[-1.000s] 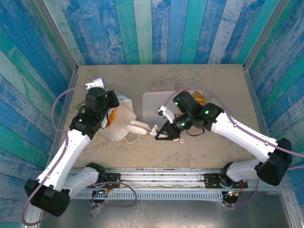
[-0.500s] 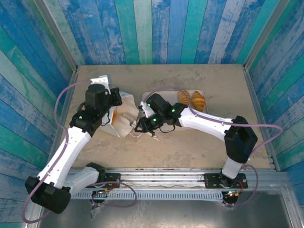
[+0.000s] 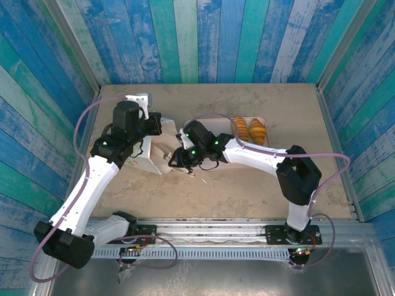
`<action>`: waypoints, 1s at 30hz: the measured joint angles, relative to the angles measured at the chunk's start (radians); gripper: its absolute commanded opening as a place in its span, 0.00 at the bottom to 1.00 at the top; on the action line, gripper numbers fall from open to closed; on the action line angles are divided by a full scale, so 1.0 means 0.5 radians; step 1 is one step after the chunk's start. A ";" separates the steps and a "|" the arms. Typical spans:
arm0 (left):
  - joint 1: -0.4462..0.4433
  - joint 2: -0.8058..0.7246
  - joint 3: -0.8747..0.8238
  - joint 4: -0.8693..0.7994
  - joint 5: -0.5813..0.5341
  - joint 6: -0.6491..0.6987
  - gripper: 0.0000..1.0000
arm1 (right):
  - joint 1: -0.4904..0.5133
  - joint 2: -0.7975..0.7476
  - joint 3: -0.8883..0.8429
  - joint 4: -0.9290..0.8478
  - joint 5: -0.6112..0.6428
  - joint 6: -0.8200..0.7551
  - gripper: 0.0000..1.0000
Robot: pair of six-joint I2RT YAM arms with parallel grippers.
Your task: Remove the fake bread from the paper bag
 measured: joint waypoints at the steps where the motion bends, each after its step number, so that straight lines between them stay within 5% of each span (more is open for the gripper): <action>1: 0.000 0.001 0.008 -0.004 0.015 0.005 0.00 | 0.000 0.000 0.000 0.001 0.013 0.008 0.42; 21: 0.000 -0.002 -0.014 -0.020 0.013 0.003 0.00 | -0.020 0.440 0.407 0.045 0.005 0.069 0.45; 30: 0.000 -0.024 -0.067 -0.027 -0.098 -0.023 0.00 | -0.008 0.549 0.505 -0.055 0.040 -0.088 0.32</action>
